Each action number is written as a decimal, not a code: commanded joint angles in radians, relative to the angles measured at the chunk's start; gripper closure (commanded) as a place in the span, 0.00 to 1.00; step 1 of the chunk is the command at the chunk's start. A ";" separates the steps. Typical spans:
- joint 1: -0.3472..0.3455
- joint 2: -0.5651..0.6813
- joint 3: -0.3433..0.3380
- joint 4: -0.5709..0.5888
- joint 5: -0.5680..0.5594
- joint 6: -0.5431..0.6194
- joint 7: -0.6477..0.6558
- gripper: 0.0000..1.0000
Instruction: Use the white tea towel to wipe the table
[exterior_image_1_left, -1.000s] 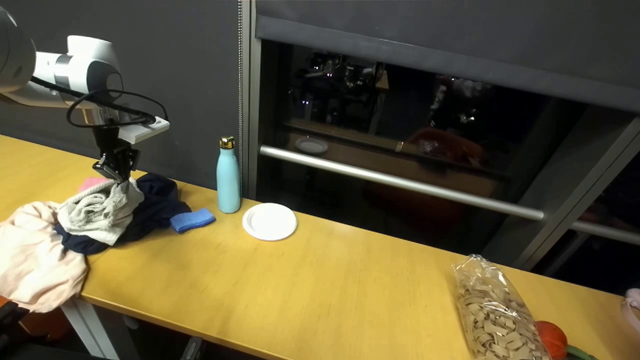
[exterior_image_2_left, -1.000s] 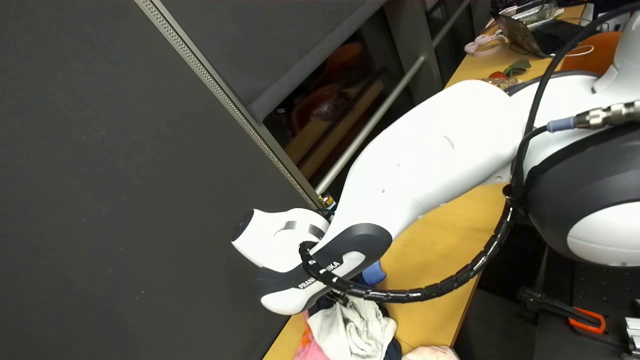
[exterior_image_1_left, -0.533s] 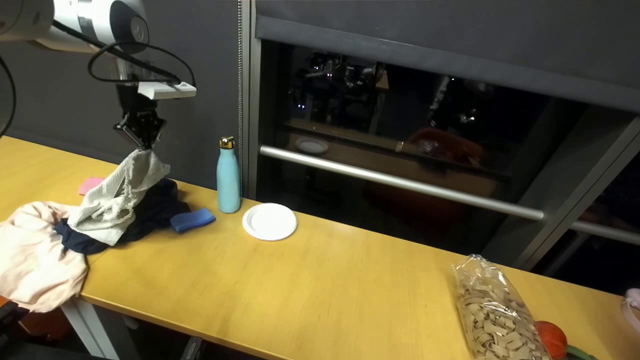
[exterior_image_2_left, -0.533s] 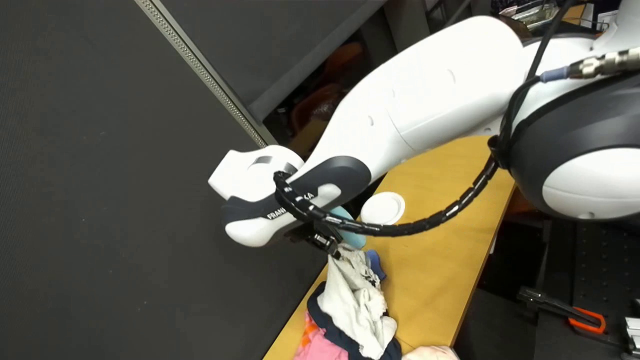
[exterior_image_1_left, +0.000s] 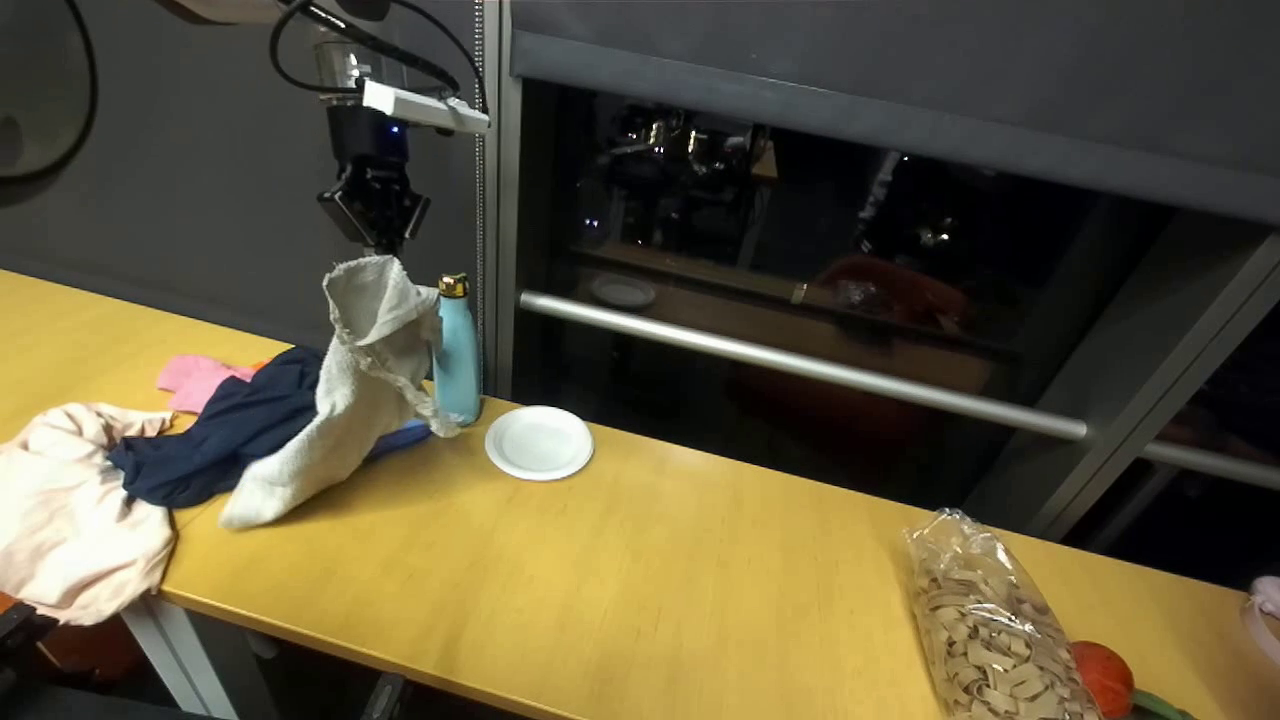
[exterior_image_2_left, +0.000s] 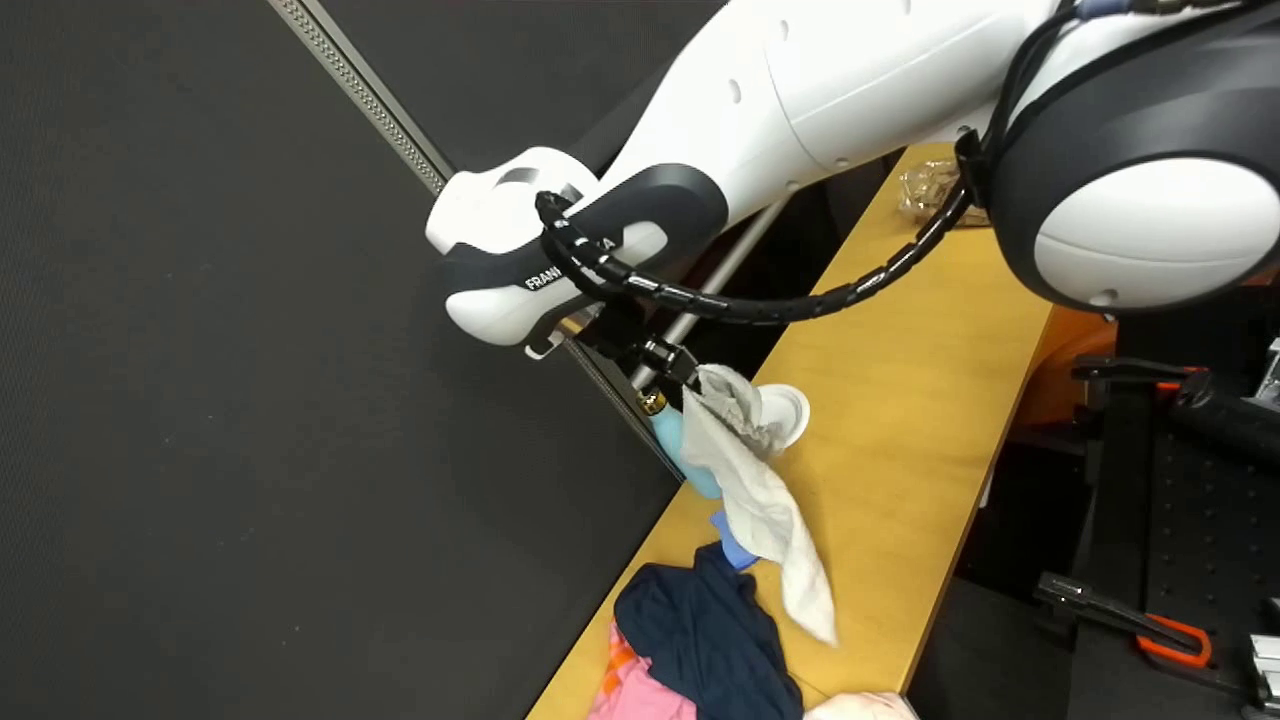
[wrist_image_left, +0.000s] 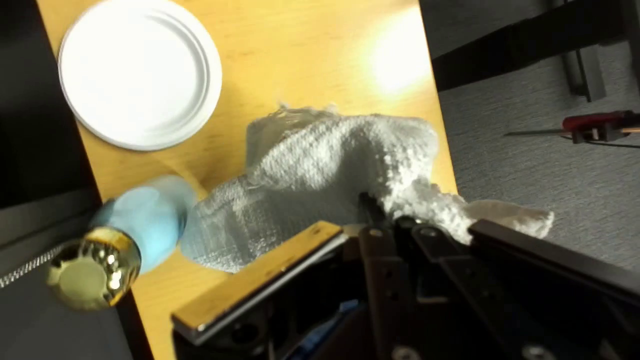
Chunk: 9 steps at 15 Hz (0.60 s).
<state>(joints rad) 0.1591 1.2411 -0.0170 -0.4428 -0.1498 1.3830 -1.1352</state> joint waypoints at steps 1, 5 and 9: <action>-0.017 -0.017 -0.033 -0.054 -0.038 -0.070 0.031 0.99; -0.054 0.102 -0.072 0.046 -0.081 -0.179 0.053 0.99; -0.092 0.169 -0.085 0.037 -0.099 -0.164 0.084 0.99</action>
<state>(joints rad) 0.0857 1.3478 -0.0975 -0.4617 -0.2322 1.2406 -1.0728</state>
